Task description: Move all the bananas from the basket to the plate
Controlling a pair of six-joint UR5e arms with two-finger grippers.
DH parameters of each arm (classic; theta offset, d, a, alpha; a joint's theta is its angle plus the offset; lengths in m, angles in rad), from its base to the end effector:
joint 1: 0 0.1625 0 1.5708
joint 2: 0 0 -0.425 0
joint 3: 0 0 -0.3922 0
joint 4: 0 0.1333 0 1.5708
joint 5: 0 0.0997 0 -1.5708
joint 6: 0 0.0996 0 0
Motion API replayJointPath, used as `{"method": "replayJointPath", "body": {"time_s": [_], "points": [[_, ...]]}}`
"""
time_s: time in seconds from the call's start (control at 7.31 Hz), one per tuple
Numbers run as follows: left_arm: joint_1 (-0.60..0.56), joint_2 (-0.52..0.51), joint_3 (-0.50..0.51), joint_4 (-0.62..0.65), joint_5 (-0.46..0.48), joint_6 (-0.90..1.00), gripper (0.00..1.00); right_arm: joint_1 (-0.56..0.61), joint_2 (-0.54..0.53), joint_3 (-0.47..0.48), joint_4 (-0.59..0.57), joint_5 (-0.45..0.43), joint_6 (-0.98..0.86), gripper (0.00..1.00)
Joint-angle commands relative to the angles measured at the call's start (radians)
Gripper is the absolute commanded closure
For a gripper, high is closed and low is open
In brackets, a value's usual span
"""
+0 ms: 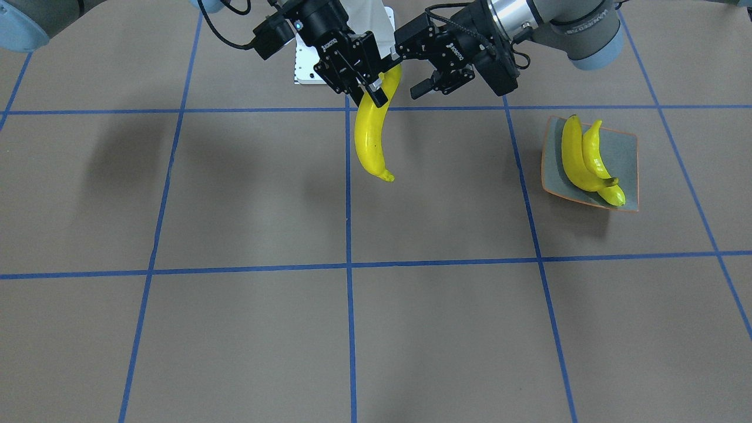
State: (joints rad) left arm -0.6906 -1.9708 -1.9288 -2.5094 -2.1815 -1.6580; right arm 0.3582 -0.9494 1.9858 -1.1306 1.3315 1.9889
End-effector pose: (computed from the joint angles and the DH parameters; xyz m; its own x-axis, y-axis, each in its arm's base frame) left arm 0.3514 -0.3892 0.1752 -0.1036 -0.0069 -0.9946 0.0746 0.9971 -0.0147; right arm -0.4628 -0.3408 0.0804 -0.1475 0.3660 0.9189 -0.5490 0.7425 -0.3838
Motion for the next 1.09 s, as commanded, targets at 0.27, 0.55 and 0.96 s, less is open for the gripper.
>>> {"method": "replayJointPath", "body": {"time_s": [0.27,0.55,0.96], "points": [[0.032,-0.037,-0.006,-0.002,0.0,0.004,0.16,-0.001,0.001,0.002,0.002,0.0,-0.001,1.0],[0.032,-0.036,0.0,-0.002,0.0,0.004,0.55,-0.001,0.001,0.008,0.002,0.0,-0.002,1.0],[0.031,-0.031,0.002,0.0,0.002,0.003,1.0,-0.001,-0.003,0.008,0.002,0.002,-0.031,0.94]]}}
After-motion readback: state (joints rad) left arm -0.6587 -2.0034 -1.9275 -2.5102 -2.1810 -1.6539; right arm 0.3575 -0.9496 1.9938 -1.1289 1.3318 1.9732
